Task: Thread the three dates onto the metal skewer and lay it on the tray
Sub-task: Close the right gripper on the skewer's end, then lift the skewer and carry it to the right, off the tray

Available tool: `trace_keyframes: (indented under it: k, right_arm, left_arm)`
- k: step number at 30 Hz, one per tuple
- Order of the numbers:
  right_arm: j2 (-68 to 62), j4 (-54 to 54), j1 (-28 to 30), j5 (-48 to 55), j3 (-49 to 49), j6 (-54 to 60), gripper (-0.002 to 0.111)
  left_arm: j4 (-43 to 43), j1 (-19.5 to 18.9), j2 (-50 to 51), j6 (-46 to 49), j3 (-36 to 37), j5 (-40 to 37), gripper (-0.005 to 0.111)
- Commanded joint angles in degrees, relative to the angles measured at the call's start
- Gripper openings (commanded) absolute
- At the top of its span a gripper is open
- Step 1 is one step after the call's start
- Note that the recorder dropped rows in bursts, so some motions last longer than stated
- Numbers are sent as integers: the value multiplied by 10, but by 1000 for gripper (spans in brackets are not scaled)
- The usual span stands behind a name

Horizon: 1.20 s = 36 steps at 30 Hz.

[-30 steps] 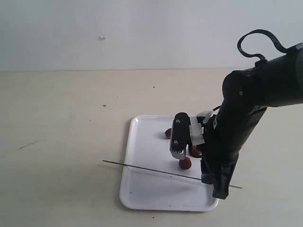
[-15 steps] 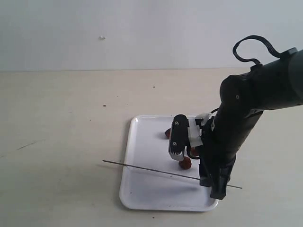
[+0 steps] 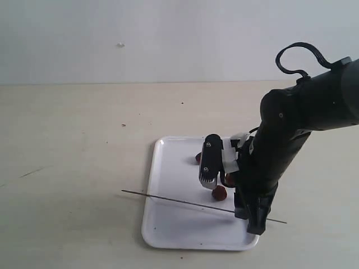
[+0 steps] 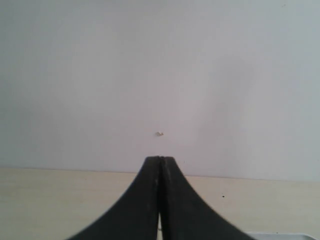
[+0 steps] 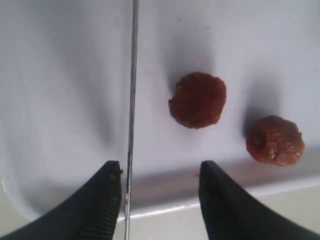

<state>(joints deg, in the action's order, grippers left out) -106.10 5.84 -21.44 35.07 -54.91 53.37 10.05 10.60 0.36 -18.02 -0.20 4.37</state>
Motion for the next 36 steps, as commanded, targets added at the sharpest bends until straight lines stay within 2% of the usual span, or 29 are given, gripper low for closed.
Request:
trace_keyframes:
  k: [1, 12, 14, 17, 25, 33, 36]
  right_arm:
    - [-18, 3, -2, 2, 0, 5, 49]
    - [-40, 3, -2, -3, 0, 5, 48]
    - [-40, 3, -2, -3, 0, 5, 45]
    - [-40, 3, -2, 0, 0, 5, 36]
    - [-40, 2, -2, -1, 0, 27, 0]
    - [-17, -2, -12, 10, -1, 39, 0]
    - [15, 11, -12, 43, -5, 31, 0]
  left_arm:
    - [-2, -2, -4, 0, 2, 4, 0]
    - [-2, -2, -4, 2, 2, 4, 0]
    - [-2, -2, -4, 0, 2, 4, 0]
    - [-2, -2, -4, 0, 2, 4, 0]
    - [-2, -2, -4, 0, 2, 4, 0]
    - [-2, -2, -4, 0, 2, 4, 0]
    - [-2, -2, -4, 0, 2, 4, 0]
